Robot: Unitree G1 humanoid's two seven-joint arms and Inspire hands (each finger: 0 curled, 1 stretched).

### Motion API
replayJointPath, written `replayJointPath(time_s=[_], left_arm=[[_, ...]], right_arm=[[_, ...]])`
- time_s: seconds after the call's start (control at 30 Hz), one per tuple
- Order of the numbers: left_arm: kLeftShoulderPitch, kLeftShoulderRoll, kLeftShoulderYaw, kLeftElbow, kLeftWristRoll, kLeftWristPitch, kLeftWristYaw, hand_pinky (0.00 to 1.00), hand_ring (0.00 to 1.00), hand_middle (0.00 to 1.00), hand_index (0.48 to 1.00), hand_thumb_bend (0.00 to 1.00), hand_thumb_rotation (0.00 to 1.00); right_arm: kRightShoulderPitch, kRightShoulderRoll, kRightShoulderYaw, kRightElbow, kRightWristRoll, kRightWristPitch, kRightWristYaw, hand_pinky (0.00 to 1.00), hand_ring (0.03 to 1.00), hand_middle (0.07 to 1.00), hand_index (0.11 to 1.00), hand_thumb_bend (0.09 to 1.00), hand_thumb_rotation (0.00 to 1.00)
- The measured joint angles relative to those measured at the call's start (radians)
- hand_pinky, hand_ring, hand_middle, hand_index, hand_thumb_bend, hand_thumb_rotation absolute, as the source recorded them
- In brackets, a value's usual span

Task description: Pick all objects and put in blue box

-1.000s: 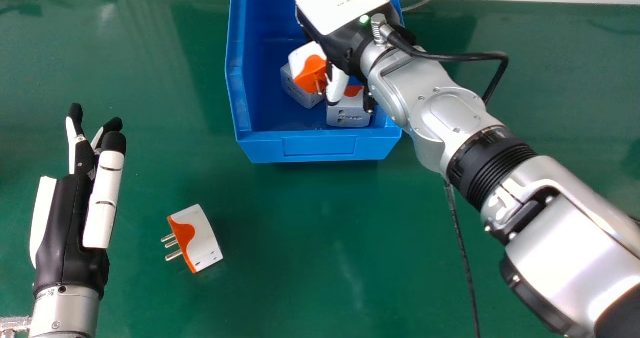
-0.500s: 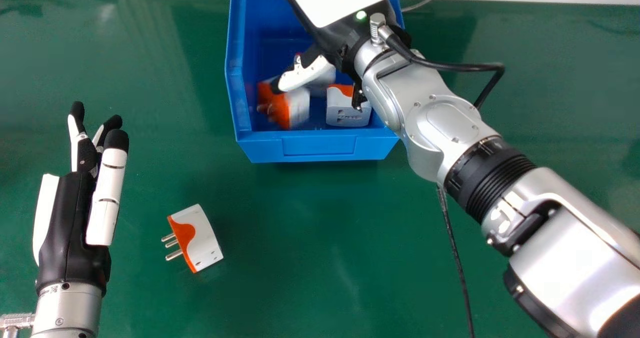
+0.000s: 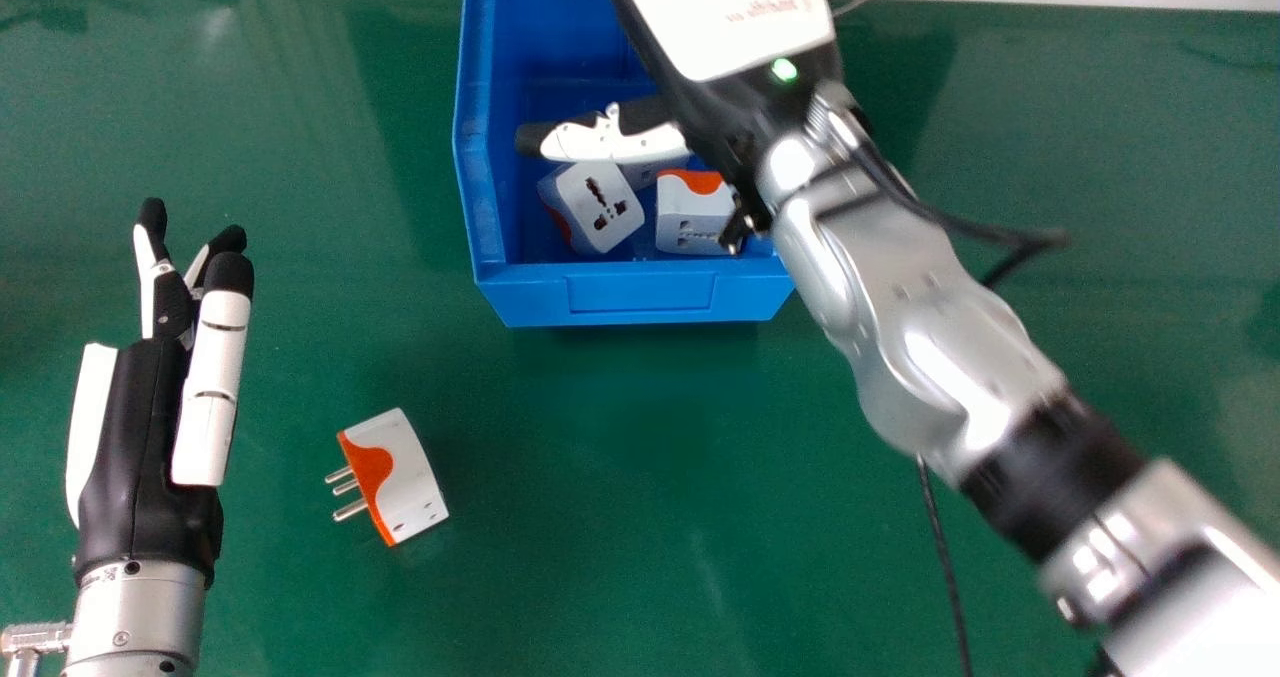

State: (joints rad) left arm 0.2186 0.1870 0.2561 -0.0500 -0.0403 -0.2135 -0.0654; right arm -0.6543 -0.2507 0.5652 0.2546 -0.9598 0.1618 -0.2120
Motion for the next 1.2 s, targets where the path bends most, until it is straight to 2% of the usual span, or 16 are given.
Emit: replayJointPath(time_s=[0.13, 0.3, 0.43, 0.53, 0.67, 0.73, 0.83, 0.93, 1.07, 1.13, 1.2], left_arm=[[0.007, 0.000, 0.000, -0.002, -0.001, 0.008, -0.003, 1.00, 0.97, 0.96, 0.971, 0.54, 1.00], [0.008, 0.001, 0.003, 0.000, -0.002, 0.004, -0.016, 1.00, 0.98, 0.97, 0.983, 0.52, 1.00], [0.011, 0.002, 0.006, 0.005, -0.001, 0.001, -0.021, 1.00, 0.97, 0.96, 0.974, 0.54, 1.00], [0.012, 0.001, 0.007, 0.007, -0.002, -0.001, -0.021, 1.00, 0.96, 0.95, 0.969, 0.54, 1.00], [0.012, 0.000, 0.007, 0.007, -0.003, -0.006, -0.021, 1.00, 0.96, 0.95, 0.970, 0.55, 1.00], [0.012, -0.001, 0.007, 0.007, -0.009, -0.006, -0.021, 1.00, 0.97, 0.95, 0.970, 0.56, 0.99], [0.012, -0.002, 0.008, 0.009, -0.011, -0.007, -0.020, 1.00, 0.96, 0.95, 0.970, 0.56, 0.99], [0.009, -0.001, 0.009, 0.028, -0.012, -0.018, -0.020, 1.00, 0.97, 0.95, 0.977, 0.55, 1.00], [0.002, -0.007, 0.011, 0.038, -0.027, -0.020, -0.020, 1.00, 0.97, 0.95, 0.976, 0.53, 1.00], [0.001, -0.011, 0.014, 0.038, -0.040, -0.022, -0.020, 1.00, 0.97, 0.96, 0.977, 0.53, 1.00], [0.000, -0.013, 0.015, 0.038, -0.041, -0.022, -0.019, 1.00, 0.97, 0.96, 0.977, 0.53, 1.00]], right_arm=[[0.204, -0.049, -0.024, -0.183, 0.006, -0.083, -0.086, 0.73, 0.895, 0.938, 0.929, 0.450, 0.81], [0.415, -0.104, -0.037, -0.338, 0.029, -0.233, -0.151, 0.75, 0.882, 0.922, 0.920, 0.445, 0.83], [0.534, -0.133, -0.037, -0.409, 0.056, -0.350, -0.150, 0.71, 0.850, 0.886, 0.869, 0.459, 0.80], [0.588, -0.155, -0.031, -0.434, 0.056, -0.420, -0.119, 0.69, 0.831, 0.871, 0.849, 0.468, 0.74], [0.614, -0.164, -0.022, -0.425, 0.042, -0.484, -0.111, 0.68, 0.807, 0.850, 0.819, 0.478, 0.70], [0.615, -0.164, -0.018, -0.407, 0.040, -0.515, -0.110, 0.68, 0.810, 0.850, 0.816, 0.470, 0.71], [0.612, -0.162, -0.012, -0.380, 0.040, -0.553, -0.092, 0.67, 0.816, 0.857, 0.823, 0.471, 0.70], [0.597, -0.160, -0.002, -0.362, 0.034, -0.573, -0.053, 0.66, 0.812, 0.861, 0.830, 0.494, 0.71], [0.527, -0.133, 0.028, -0.299, 0.010, -0.609, -0.026, 0.64, 0.790, 0.842, 0.819, 0.496, 0.68], [0.494, -0.113, 0.038, -0.280, 0.002, -0.614, -0.005, 0.68, 0.816, 0.864, 0.841, 0.483, 0.69], [0.458, -0.097, 0.049, -0.258, -0.007, -0.609, 0.030, 0.69, 0.820, 0.867, 0.845, 0.486, 0.69]])
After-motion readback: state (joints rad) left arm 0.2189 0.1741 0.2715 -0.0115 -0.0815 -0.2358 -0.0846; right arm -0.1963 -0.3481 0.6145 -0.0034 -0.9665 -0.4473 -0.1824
